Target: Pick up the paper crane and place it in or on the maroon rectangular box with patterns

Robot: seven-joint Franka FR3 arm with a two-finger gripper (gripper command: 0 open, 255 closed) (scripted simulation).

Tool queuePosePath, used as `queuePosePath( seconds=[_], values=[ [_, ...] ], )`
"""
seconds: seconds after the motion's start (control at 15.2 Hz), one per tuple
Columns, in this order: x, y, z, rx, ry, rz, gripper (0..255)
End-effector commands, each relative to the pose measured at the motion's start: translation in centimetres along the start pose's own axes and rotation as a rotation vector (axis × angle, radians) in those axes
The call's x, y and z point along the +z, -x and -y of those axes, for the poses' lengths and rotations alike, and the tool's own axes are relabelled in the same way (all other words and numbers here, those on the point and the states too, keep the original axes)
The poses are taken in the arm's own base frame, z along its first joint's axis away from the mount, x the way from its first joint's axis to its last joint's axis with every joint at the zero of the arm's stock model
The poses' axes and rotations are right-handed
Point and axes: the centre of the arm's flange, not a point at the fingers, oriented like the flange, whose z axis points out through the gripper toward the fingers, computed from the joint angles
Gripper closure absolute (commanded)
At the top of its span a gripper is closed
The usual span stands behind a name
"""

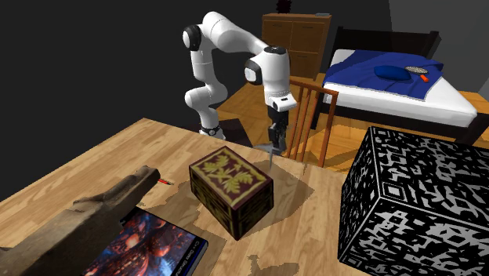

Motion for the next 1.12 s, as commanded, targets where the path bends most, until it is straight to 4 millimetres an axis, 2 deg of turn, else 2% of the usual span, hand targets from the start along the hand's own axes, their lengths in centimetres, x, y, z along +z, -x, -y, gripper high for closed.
queuePosePath(
  seconds=[0.0,1.06],
  values=[
    [-1.0,-0.2,0.0,0.0,0.0,0.0,255],
    [-9.4,-1.5,0.1,0.0,0.0,0.0,255]
  ],
)
